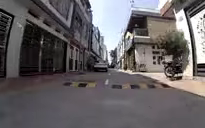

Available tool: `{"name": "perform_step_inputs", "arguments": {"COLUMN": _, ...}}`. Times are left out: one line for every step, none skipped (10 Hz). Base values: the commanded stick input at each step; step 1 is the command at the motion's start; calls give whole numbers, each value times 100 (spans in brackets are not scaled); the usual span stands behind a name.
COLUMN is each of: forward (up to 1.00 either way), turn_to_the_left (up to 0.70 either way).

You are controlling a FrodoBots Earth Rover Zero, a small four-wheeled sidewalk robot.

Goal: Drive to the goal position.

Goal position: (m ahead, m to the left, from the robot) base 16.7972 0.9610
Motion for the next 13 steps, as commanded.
{"name": "perform_step_inputs", "arguments": {"forward": 100, "turn_to_the_left": 1}}
{"name": "perform_step_inputs", "arguments": {"forward": 100, "turn_to_the_left": 1}}
{"name": "perform_step_inputs", "arguments": {"forward": 100, "turn_to_the_left": 1}}
{"name": "perform_step_inputs", "arguments": {"forward": 100, "turn_to_the_left": 1}}
{"name": "perform_step_inputs", "arguments": {"forward": 100, "turn_to_the_left": 1}}
{"name": "perform_step_inputs", "arguments": {"forward": 100, "turn_to_the_left": 1}}
{"name": "perform_step_inputs", "arguments": {"forward": 100, "turn_to_the_left": 1}}
{"name": "perform_step_inputs", "arguments": {"forward": 100, "turn_to_the_left": 0}}
{"name": "perform_step_inputs", "arguments": {"forward": 100, "turn_to_the_left": -25}}
{"name": "perform_step_inputs", "arguments": {"forward": 100, "turn_to_the_left": -39}}
{"name": "perform_step_inputs", "arguments": {"forward": 100, "turn_to_the_left": -39}}
{"name": "perform_step_inputs", "arguments": {"forward": 100, "turn_to_the_left": -39}}
{"name": "perform_step_inputs", "arguments": {"forward": 100, "turn_to_the_left": -39}}
